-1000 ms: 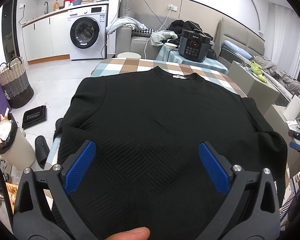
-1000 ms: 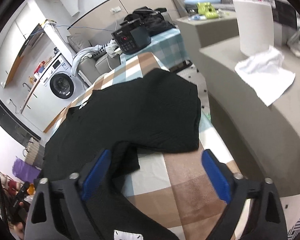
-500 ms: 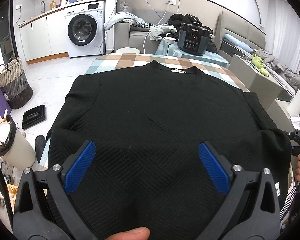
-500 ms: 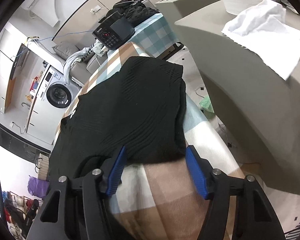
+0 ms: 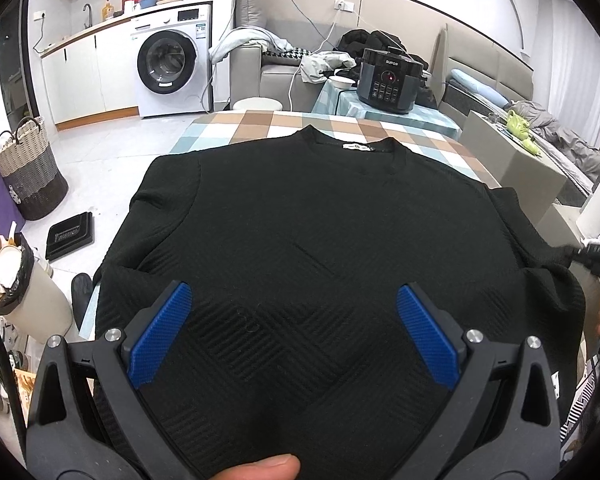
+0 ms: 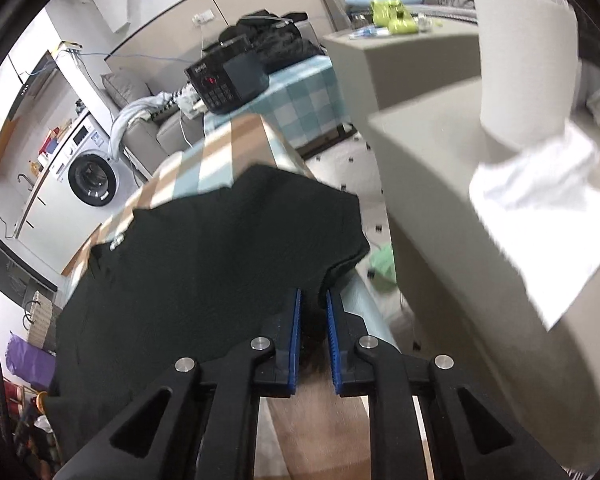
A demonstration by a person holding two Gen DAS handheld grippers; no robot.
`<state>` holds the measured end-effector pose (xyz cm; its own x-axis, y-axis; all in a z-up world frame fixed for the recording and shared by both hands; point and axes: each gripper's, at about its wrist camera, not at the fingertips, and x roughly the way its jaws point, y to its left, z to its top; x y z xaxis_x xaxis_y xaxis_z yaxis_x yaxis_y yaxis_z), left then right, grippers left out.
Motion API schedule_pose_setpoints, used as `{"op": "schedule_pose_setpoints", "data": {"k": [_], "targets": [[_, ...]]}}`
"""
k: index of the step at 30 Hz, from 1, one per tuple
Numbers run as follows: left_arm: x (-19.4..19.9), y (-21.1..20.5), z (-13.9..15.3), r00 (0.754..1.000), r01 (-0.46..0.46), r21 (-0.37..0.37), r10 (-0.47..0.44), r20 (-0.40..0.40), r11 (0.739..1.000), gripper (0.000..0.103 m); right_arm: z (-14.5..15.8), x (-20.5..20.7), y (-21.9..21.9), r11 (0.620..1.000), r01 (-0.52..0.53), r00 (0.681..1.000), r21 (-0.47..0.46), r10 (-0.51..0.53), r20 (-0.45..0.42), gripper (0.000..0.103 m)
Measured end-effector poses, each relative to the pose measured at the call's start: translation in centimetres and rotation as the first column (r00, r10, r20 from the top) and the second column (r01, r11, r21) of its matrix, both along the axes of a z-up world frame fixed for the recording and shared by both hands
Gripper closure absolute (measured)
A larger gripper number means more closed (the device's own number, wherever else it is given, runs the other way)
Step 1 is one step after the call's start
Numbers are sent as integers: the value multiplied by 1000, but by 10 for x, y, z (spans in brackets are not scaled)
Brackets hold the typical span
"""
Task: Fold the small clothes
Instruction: 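Move the right gripper to the sweater's side edge and grasp it, then fold the grasped side edge over the sweater body, open right gripper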
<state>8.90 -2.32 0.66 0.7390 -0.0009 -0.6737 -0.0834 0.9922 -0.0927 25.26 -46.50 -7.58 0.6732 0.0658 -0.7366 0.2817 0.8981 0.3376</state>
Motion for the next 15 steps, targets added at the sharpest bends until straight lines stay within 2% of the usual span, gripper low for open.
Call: {"op": "schedule_pose_setpoints", "data": {"k": [4,7,11,15], "targets": [[1,3,-1,1000,-6,-11,6,5,1000,1,27,9,7,999,-40,997,15,39,70,91],[-1,12,-3,1000,-17,-28,17,8,999,1,47,22,30,993,-117,987,-11,117,113,91],[-1,23,-5,999,-36,-34,36,6,999,1,69,39,83,962,-263,950,-72,272,157,91],[-2,32,-5,998,-59,-33,60,11,998,1,71,51,136,913,-398,902,-94,408,145,91]]}}
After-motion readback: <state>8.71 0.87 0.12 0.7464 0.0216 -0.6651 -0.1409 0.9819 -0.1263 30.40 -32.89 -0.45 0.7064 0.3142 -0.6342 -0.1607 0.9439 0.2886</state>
